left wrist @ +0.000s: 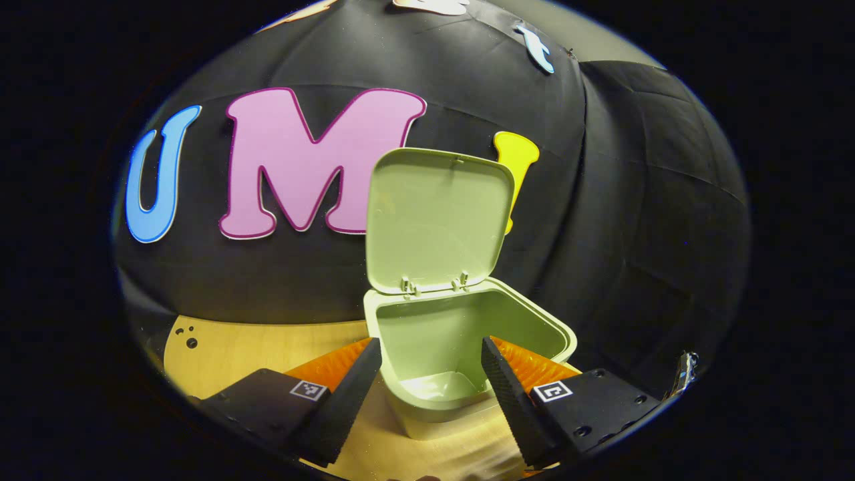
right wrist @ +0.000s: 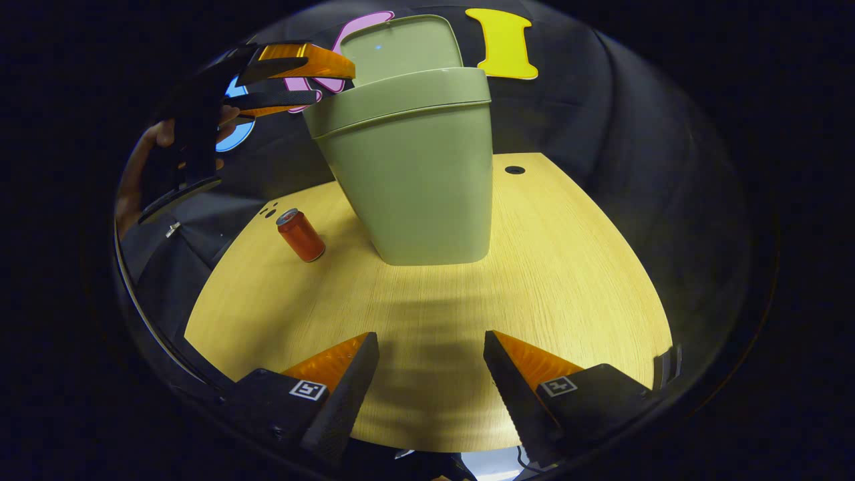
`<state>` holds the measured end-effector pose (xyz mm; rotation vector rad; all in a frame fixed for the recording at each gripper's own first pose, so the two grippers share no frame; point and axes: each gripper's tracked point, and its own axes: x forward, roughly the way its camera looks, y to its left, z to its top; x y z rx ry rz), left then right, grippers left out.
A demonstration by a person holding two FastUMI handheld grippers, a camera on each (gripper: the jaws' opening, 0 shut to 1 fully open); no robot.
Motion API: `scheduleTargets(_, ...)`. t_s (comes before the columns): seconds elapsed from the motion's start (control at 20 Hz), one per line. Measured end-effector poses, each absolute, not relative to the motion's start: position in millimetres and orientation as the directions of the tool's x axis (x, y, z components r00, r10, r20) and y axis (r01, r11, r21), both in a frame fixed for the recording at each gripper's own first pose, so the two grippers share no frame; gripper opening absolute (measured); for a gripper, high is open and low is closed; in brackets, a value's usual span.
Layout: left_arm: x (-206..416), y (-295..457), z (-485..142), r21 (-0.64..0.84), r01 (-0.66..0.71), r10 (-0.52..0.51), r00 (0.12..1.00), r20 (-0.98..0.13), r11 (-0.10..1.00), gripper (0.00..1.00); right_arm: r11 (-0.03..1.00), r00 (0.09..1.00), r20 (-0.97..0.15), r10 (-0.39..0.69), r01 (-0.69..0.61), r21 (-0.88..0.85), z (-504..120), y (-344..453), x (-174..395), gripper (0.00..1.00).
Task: Press the lid of the desktop garbage bin to open it, pick up the crumpled paper on the desktop and throw it into the bin, then pick up the pop can on the desktop and drop it into the bin, and finally close the garbage bin lid.
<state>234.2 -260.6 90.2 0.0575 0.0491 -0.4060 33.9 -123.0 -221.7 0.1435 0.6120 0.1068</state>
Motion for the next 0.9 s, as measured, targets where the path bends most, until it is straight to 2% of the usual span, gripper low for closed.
scheduleTargets(0.2,223.5,-215.6,96.6,0.048,0.307,-0.307,0.952,-0.011,0.951,0.96,0.980,0.797,-0.574,0.185,-0.108,0.167,-226.1,-107.1,38.2,0.99)
scheduleTargets(0.45,202.4,-135.2,83.5,-0.009,0.153,-0.153,0.988,-0.006,0.988,0.96,0.970,0.780,-0.576,0.245,-0.198,0.144,-225.6,-77.5,46.0,0.99)
scheduleTargets(0.9,137.5,10.9,19.7,-0.133,-0.149,0.138,0.986,-0.089,0.980,0.96,0.926,0.766,-0.536,0.355,-0.366,0.089,-215.1,1.9,84.6,1.00)
